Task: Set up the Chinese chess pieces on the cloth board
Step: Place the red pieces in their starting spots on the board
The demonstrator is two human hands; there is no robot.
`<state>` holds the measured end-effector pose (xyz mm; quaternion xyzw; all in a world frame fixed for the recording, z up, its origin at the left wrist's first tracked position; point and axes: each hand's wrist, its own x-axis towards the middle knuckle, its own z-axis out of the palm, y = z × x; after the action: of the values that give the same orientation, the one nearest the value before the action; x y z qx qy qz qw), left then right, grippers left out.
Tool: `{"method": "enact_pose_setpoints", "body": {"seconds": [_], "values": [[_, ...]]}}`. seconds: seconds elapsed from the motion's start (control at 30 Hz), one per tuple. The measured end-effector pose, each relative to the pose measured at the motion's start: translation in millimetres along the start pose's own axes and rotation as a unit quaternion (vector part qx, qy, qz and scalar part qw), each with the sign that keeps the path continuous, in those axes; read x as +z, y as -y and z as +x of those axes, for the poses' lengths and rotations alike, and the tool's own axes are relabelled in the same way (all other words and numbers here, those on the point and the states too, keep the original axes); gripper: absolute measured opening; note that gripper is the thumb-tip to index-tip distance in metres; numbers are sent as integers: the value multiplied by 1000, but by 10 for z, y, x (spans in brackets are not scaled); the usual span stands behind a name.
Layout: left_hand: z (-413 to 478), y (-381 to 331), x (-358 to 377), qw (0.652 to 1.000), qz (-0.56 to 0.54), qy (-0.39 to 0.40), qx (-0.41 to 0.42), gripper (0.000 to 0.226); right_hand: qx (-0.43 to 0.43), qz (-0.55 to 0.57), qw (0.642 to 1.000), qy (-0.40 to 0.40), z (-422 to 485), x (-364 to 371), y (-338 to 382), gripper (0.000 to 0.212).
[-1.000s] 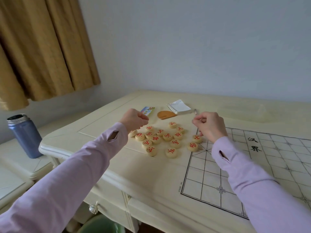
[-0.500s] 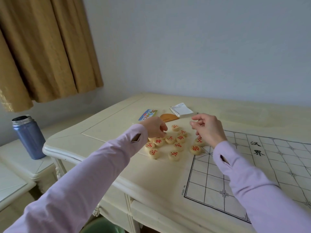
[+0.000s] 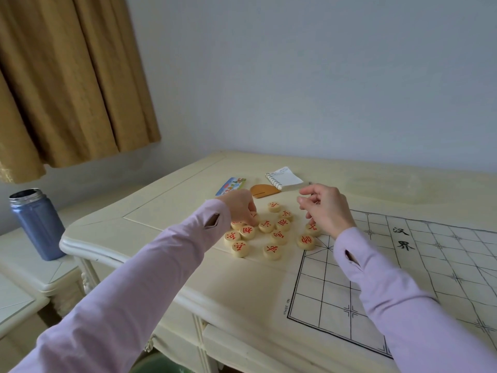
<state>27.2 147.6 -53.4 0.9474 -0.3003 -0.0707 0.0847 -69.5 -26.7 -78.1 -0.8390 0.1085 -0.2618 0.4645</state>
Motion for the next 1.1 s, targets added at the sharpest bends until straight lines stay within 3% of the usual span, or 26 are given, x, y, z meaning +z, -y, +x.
{"method": "enact_pose_setpoints", "body": {"seconds": [0.1,0.2,0.27,0.37,0.5,0.63,0.93,1.1], "values": [[-26,-1,0,998,-43,-49,-6,17,0,-2,1000,-2,-12,-3,9,19],[-77,-27,-21,983,-92,-158,-5,13,0,22,1000,15,-38,9,73,15],[-109,-65,-26,963,-192,-190,-1,17,7,61,997,39,-52,20,142,15],[-221,-183,-13,936,-312,-163,26,19,45,156,982,98,-94,-11,263,17],[-342,-291,14,921,-365,-121,54,15,89,203,963,156,-212,-87,309,7],[-400,-288,76,922,-376,-79,59,9,142,205,953,172,-304,-176,296,9],[-519,-212,107,913,-397,-92,7,13,266,155,921,239,-542,-410,198,3],[-576,-242,144,921,-376,-99,-2,17,285,145,926,202,-587,-380,191,13]]}}
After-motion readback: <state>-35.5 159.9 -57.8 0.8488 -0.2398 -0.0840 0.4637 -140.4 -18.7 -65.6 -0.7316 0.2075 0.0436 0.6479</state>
